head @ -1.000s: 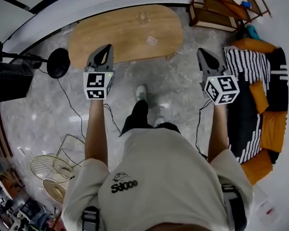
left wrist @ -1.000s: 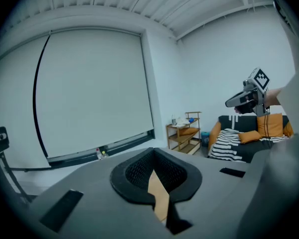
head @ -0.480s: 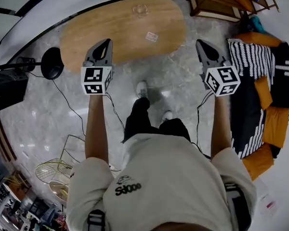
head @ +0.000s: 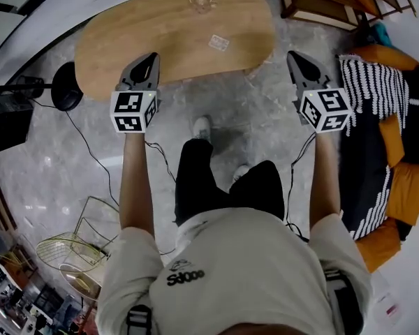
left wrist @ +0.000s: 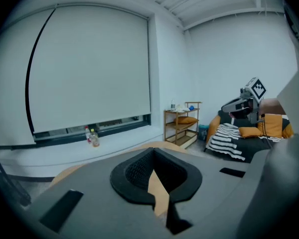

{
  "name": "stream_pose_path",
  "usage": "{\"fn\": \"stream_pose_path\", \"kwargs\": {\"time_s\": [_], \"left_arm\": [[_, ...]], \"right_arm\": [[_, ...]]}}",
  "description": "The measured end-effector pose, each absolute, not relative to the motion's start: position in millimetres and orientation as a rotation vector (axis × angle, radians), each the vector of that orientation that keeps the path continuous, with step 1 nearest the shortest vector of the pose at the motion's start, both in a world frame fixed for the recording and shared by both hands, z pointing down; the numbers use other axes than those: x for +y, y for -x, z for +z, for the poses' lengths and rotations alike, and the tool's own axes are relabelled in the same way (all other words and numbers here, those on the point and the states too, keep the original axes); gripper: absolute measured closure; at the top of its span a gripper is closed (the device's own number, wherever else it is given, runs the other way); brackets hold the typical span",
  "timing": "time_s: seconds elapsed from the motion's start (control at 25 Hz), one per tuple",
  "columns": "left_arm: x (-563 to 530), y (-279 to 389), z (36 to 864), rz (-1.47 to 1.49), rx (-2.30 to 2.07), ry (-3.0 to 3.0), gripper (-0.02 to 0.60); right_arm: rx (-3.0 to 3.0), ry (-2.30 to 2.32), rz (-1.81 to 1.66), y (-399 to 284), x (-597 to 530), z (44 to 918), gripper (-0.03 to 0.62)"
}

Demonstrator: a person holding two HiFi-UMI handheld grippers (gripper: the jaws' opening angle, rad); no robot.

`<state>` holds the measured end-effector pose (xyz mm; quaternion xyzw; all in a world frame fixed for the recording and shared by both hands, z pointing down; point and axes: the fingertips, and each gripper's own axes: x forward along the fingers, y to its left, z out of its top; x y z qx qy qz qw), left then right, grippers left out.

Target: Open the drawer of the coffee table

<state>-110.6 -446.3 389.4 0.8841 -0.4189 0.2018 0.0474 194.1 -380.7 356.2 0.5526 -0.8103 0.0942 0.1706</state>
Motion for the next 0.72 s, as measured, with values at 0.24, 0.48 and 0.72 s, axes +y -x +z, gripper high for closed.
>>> {"fn": "stream_pose_path", "kwargs": {"time_s": [0.24, 0.48, 0.72], "left_arm": [[-444.7, 106.3, 456.1, 0.627, -1.284, -2.692, 0.566], [-436.7, 94.8, 506.4, 0.644, -1.281, -2.738, 0.566], [-432.8, 95.5, 568.8, 0.644, -1.317, -2.739, 0.566]], "right_arm": [[-2.271, -1.599, 0.259, -208.4, -377.4, 424.1, 0.589], [-2.226, -1.612, 0.237, -225.9, -371.1, 490.5, 0.589], [-2.200, -1.611, 0.180, -235.2, -371.4, 555.9, 0.589]]}}
